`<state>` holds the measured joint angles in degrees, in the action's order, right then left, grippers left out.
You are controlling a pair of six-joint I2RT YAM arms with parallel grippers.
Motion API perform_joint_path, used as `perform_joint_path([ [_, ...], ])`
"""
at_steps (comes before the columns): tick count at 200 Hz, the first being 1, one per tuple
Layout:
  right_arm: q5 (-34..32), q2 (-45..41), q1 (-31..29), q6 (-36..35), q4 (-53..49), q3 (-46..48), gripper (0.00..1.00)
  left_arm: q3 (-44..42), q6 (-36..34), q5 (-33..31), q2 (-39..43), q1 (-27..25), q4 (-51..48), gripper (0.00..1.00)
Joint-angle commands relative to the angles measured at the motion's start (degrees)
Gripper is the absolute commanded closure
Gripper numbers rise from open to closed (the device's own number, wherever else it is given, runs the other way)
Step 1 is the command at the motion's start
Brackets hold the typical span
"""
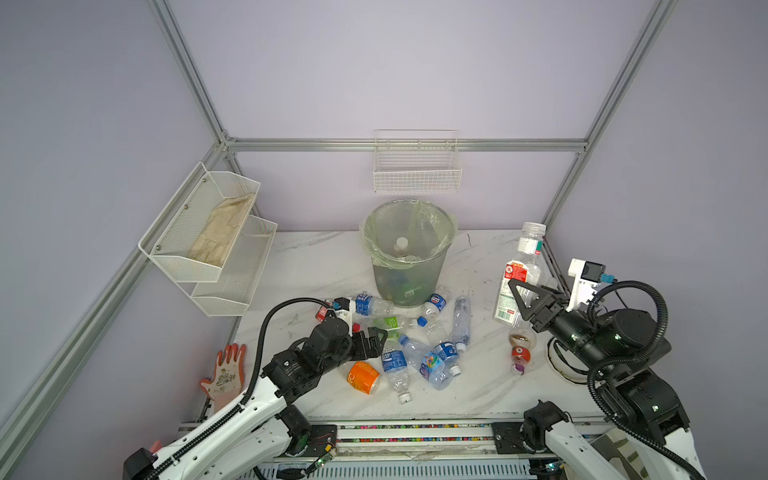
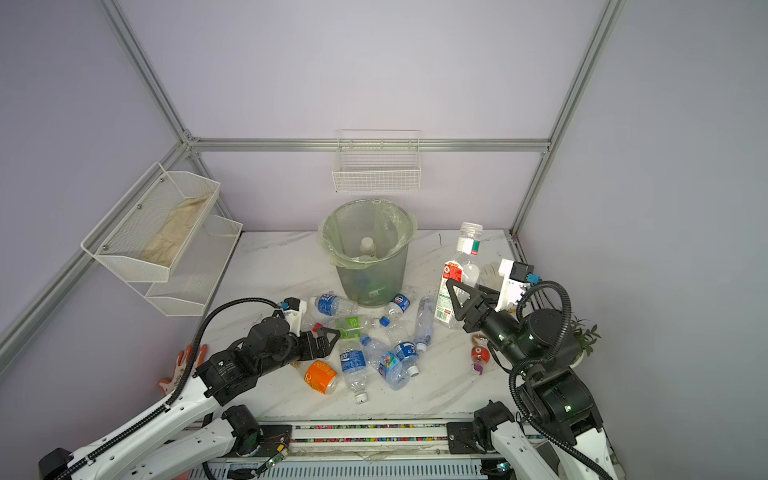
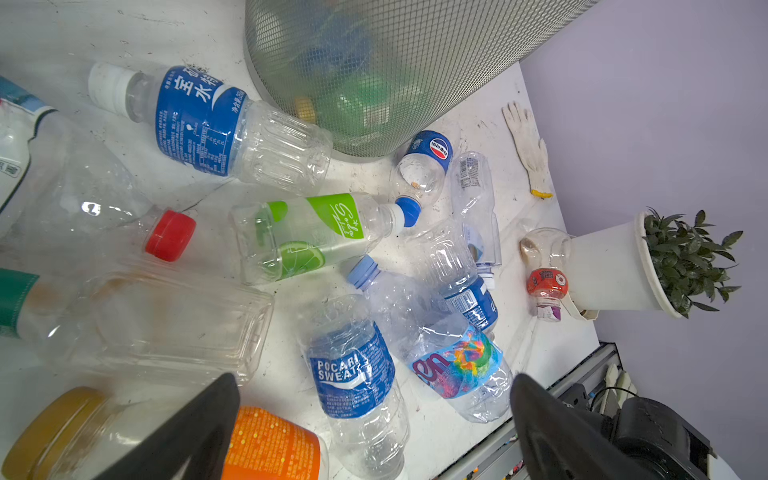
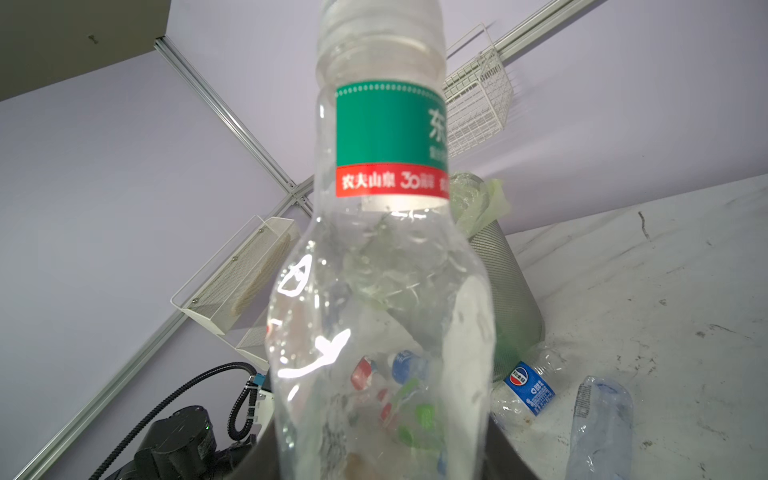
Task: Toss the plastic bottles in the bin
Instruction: 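Lift the green-labelled bottle upright with the right gripper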
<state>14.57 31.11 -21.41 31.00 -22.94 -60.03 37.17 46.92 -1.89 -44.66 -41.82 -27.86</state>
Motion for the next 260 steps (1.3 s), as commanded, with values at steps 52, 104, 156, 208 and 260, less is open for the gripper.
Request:
perform_joint_path([
  [52, 2.7, -3.9, 0.2, 0.4, 6.1, -0.4, 1.00, 0.8, -0.5, 0.7, 0.5, -0.4, 2.0, 0.00],
  [104, 4.1, -4.7, 0.2, 0.6, 7.7, 0.5, 1.00, 0.6, -0.2, 0.6, 0.5, -0.4, 2.1, 0.00],
  [156, 4.4, -5.6, 0.2, 1.4, 8.5, 1.6, 1.00, 0.6, -0.2, 0.6, 0.5, -0.6, 2.1, 0.00],
  [208, 5.4, -4.5, 0.2, 1.8, 10.4, 1.6, 1.00, 0.3, -0.2, 0.6, 1.1, -0.6, 2.1, 0.00],
  [260, 6.8, -1.4, 0.1, 1.9, 12.1, 0.7, 1.00, -0.1, 0.1, 0.5, 1.8, -0.6, 2.0, 0.00],
])
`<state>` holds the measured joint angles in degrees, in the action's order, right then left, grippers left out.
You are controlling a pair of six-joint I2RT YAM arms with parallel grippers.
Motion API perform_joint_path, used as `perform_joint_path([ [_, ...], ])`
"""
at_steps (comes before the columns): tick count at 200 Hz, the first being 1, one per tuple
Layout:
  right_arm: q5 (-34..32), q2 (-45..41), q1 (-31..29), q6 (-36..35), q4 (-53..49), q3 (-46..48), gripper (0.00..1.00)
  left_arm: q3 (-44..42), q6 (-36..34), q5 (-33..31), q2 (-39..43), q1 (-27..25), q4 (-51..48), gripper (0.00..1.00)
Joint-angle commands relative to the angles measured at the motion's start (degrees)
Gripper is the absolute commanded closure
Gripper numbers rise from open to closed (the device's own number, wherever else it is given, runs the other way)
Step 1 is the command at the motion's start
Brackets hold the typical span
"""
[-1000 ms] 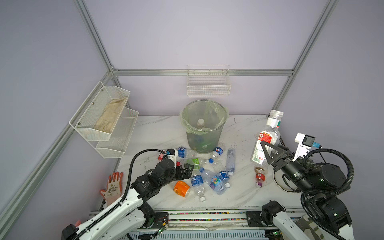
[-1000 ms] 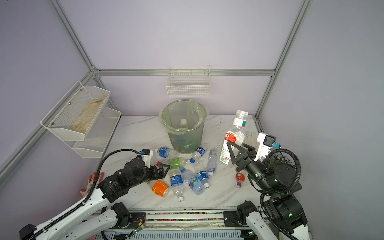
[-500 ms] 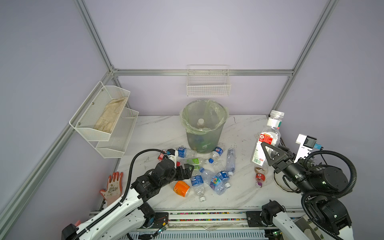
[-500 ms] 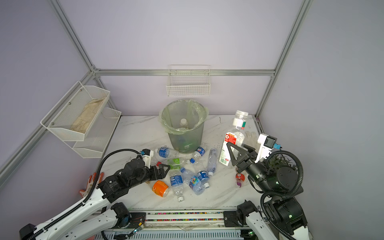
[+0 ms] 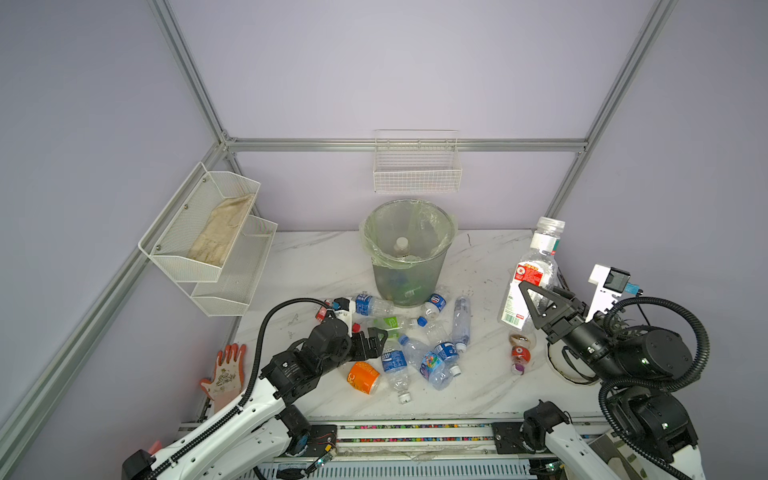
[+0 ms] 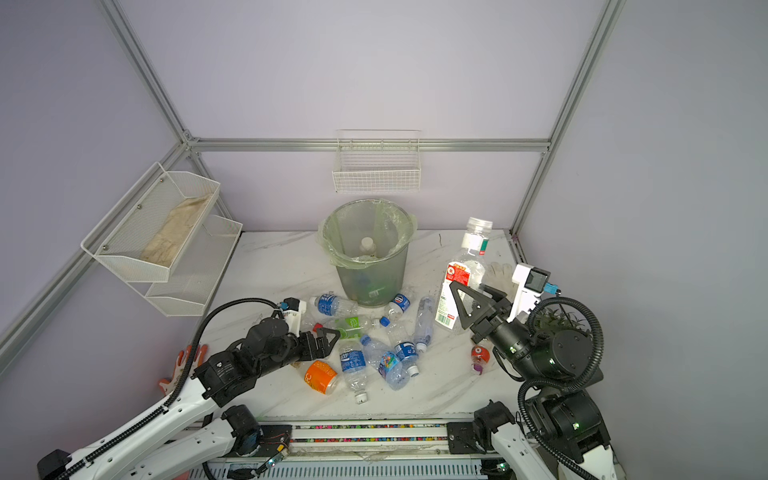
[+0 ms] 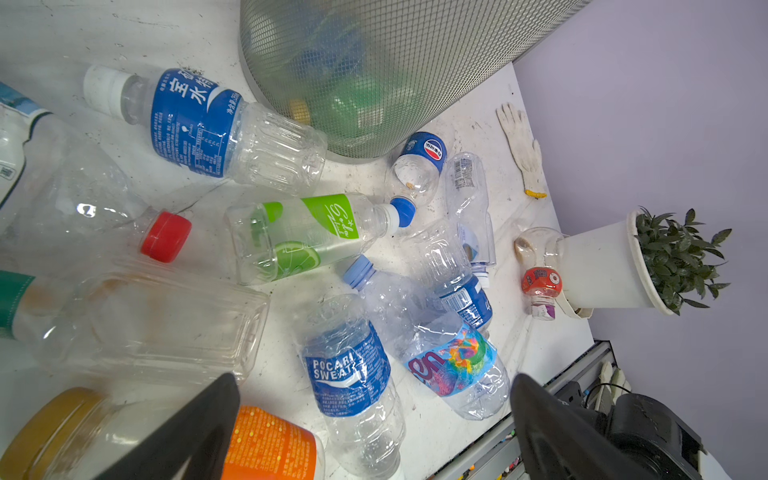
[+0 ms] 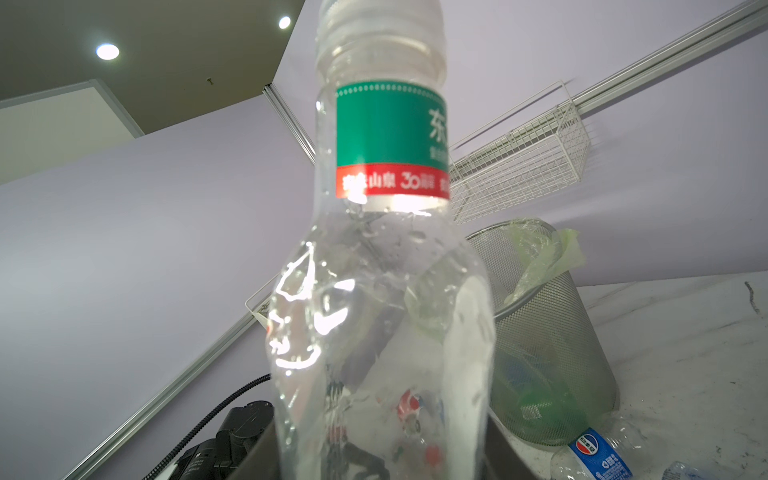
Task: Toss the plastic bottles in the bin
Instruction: 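Lift the green-labelled bottle upright with the right gripper, then swing the bottle over the bin and open the right gripper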
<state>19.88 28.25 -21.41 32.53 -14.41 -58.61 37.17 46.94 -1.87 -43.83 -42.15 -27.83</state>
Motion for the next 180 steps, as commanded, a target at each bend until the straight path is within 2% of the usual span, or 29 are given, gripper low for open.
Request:
perform_joint_path([
  [1, 1.4, 1.5, 0.1, 0.4, 3.6, -0.7, 1.00, -0.2, 0.1, 0.5, 1.0, -0.3, 2.0, 0.00],
  [118, 3.8, 14.5, 0.2, 0.4, 9.1, -4.2, 1.00, -0.4, 0.3, 0.3, 1.1, -0.4, 2.1, 0.00],
  [156, 3.8, 25.0, 0.2, 0.9, 11.9, -8.7, 1.00, -0.3, 0.4, 0.4, 1.2, -0.3, 2.0, 0.00],
  [180, 1.0, 34.2, 0.1, 1.6, 10.6, -16.0, 1.00, -0.3, 0.9, 0.4, 1.9, -0.5, 1.7, 0.00],
])
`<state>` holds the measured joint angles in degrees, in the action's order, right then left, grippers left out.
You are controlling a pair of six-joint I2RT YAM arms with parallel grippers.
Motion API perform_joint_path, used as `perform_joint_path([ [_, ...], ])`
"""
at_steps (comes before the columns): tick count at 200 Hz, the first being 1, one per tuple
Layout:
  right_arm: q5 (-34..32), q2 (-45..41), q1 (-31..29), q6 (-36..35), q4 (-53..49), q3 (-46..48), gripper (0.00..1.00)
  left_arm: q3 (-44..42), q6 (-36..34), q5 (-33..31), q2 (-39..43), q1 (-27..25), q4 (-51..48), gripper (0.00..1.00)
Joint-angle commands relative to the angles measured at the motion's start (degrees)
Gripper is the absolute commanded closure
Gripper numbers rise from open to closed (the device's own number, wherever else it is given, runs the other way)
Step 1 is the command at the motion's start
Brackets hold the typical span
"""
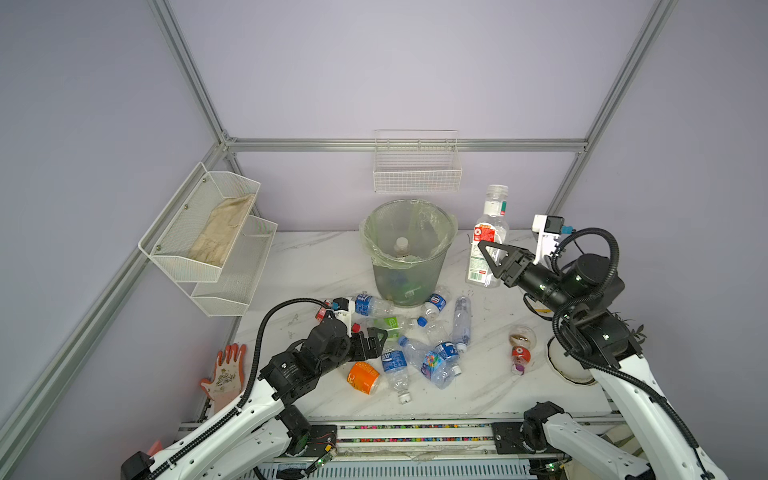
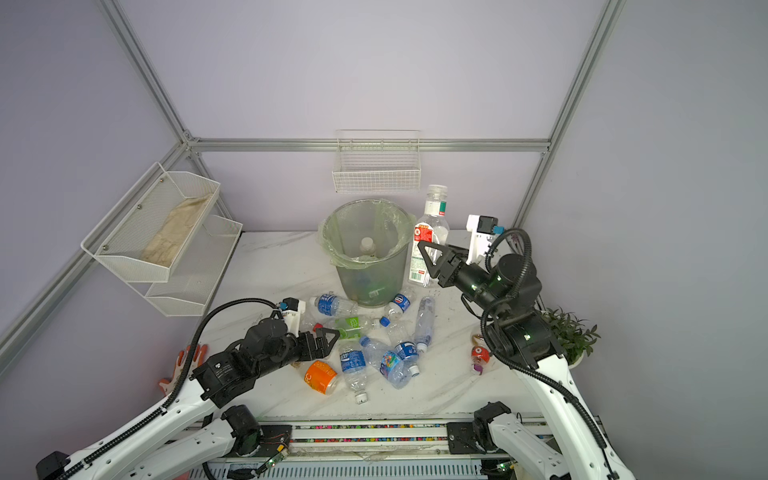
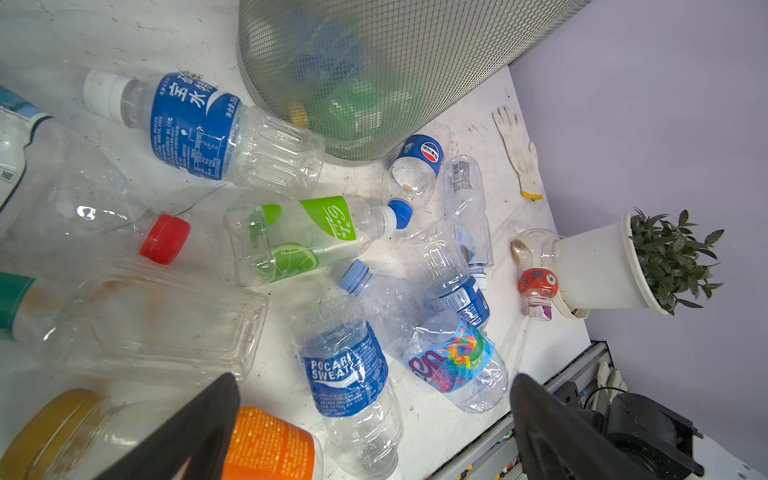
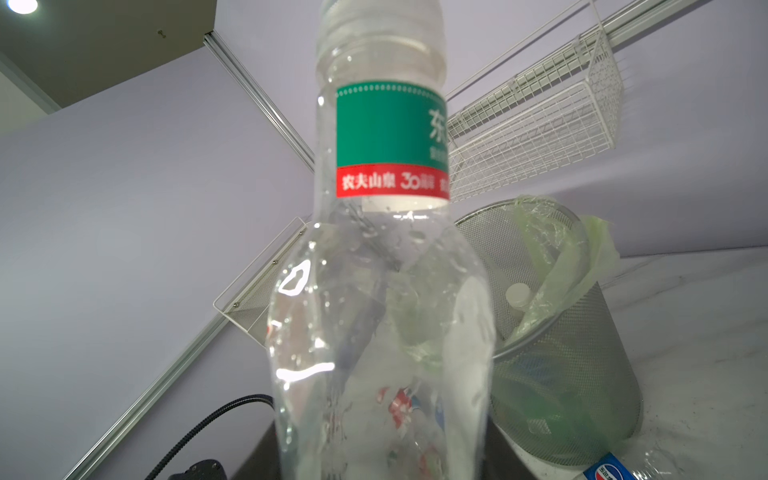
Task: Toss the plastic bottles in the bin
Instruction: 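Swing the bottle over the bin and open the right gripper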
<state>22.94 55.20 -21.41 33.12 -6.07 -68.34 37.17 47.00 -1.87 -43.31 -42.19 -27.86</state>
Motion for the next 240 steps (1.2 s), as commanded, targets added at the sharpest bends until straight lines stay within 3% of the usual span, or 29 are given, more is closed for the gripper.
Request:
perform_joint_path([
  [1, -2.2, 7.8, 0.1, 0.9, 2.1, -6.7, 1.00, -0.3, 0.8, 0.4, 1.4, -0.4, 1.8, 0.00],
  [21, -2.3, 17.2, -1.3, 1.2, 1.8, -13.4, 1.00, -0.2, 1.2, 0.2, 2.5, -0.5, 1.2, 0.00],
  [40, -6.7, 27.4, -4.6, 0.8, -3.0, -21.4, 1.00, 0.0, 1.6, -0.2, 3.2, -0.6, 0.5, 0.00],
  [43, -7.3, 29.0, -5.0, 0.6, -4.4, -22.7, 0.91, 0.1, 1.6, -0.2, 3.4, -0.7, 0.3, 0.00],
  [45, -7.5, 30.0, -5.3, 0.4, -5.3, -23.9, 0.78, 0.0, 1.6, -0.4, 3.5, -0.6, 0.2, 0.00],
  [48, -7.7, 31.8, -5.7, 0.0, -6.9, -25.8, 0.27, 0.1, 1.6, -0.4, 3.6, -0.7, 0.0, 0.00],
  [49, -7.7, 32.3, -5.8, -0.1, -7.4, -26.3, 0.16, 0.1, 1.6, -0.4, 3.7, -0.7, 0.0, 0.00],
  [51, -7.8, 33.5, -5.9, -0.2, -8.7, -27.6, 0.06, 0.2, 1.6, -0.5, 3.7, -0.7, -0.1, 0.00],
  [54, -7.7, 34.9, -6.2, -0.6, -10.5, -29.2, 0.03, 0.3, 1.6, -0.6, 3.8, -0.7, -0.4, 0.00],
  [74, -10.0, 39.0, -8.5, -2.8, -16.4, -34.9, 0.02, 1.1, 1.5, -1.3, 5.0, -0.9, -2.6, 0.00],
  [99, -11.6, 32.7, -9.3, 0.5, -8.1, -26.2, 0.02, 0.5, 1.3, -2.9, 7.5, -0.9, -4.4, 0.00],
  [240, -11.0, 11.4, -9.3, 1.0, -2.2, -9.5, 0.02, -0.2, 1.6, -2.9, 4.7, -1.0, -3.7, 0.00],
])
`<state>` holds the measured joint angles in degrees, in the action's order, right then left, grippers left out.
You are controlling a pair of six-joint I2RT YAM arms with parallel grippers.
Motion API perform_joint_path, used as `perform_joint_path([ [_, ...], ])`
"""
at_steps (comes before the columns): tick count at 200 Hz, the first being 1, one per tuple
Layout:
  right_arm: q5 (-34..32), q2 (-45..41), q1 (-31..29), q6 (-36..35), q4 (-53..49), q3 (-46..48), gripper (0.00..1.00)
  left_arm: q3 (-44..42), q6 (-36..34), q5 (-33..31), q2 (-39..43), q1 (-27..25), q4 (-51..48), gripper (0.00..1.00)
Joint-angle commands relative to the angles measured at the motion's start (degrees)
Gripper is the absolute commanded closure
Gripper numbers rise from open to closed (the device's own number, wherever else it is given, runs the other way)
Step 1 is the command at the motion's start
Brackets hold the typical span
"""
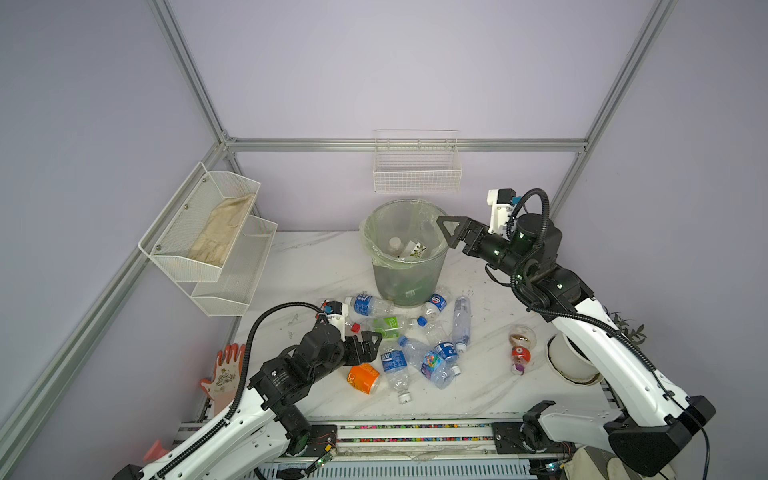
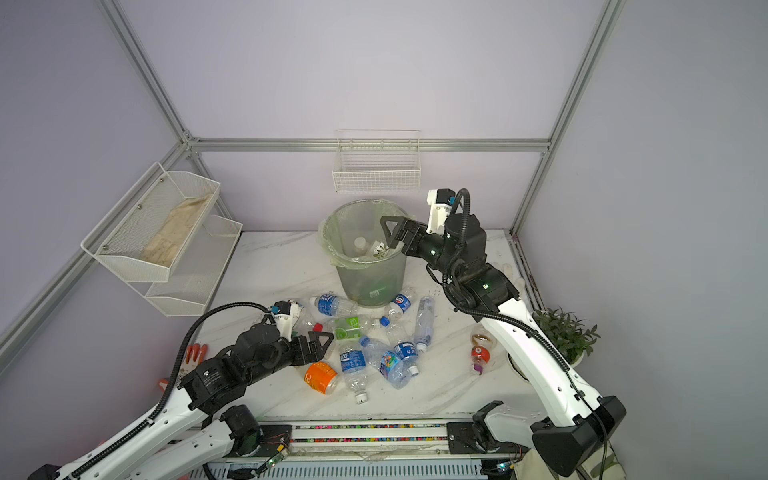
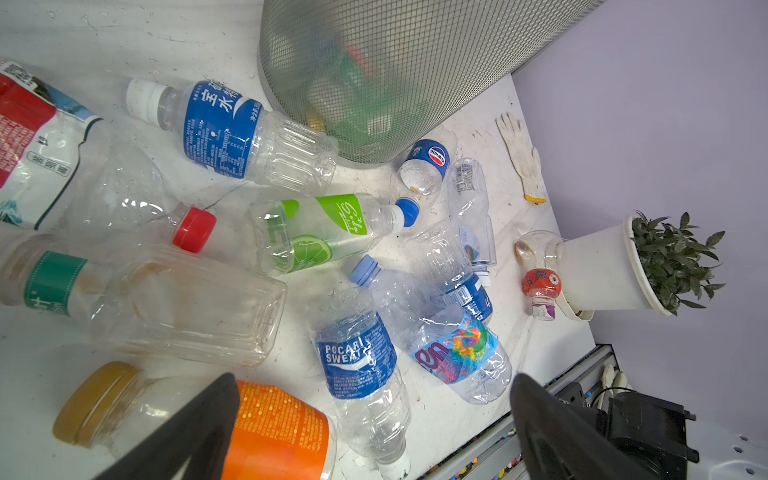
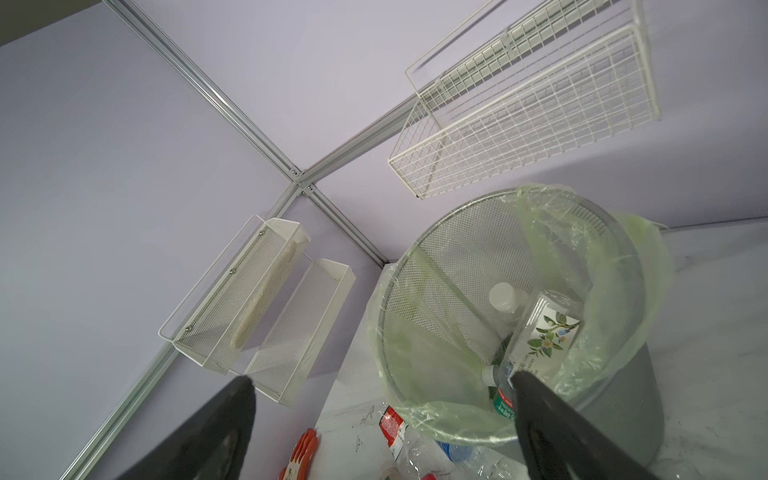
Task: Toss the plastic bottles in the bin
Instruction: 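Draw the right gripper back toward the red-capped bottle near the plant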
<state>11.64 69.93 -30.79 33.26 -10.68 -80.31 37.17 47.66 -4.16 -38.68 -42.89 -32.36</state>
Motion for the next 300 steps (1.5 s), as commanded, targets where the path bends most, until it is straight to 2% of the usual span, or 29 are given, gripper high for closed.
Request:
perform_joint_path([
  [1, 0.3, -3.5, 0.1, 0.9, 2.4, 2.6, 0.02, -0.2, 0.9, -0.6, 0.1, -0.3, 0.9, 0.00],
  [56, 2.1, -9.6, 0.1, 5.7, 6.6, 11.9, 0.03, 0.1, 1.5, -0.6, -3.3, -0.3, 1.9, 0.00],
  [93, -2.9, -14.6, 0.3, 13.4, 8.1, 19.6, 0.02, 0.4, 1.3, -0.6, -3.9, -0.3, 1.9, 0.00],
  [118, -2.6, -18.2, 0.3, 12.6, 11.2, 24.2, 0.03, 0.3, 1.3, -1.2, -3.6, -0.3, 1.9, 0.00],
  [186, -5.1, -23.2, 0.3, 13.7, 4.7, 29.6, 0.03, 1.6, 3.4, -7.0, -3.9, -0.2, -1.8, 0.00],
  [210, -11.1, -27.1, 0.3, 15.6, -0.5, 31.4, 0.03, 2.3, 3.8, -8.0, -4.3, -0.2, -2.9, 0.00],
  [244, -29.7, -28.3, 0.3, 20.0, -21.2, 29.7, 0.03, 2.4, 4.1, -7.8, -5.1, -0.2, -2.8, 0.00],
  [300, -35.3, -23.5, 0.3, 25.0, -32.7, 31.0, 0.03, 2.1, 4.4, -6.6, -5.9, -0.2, -2.0, 0.00],
])
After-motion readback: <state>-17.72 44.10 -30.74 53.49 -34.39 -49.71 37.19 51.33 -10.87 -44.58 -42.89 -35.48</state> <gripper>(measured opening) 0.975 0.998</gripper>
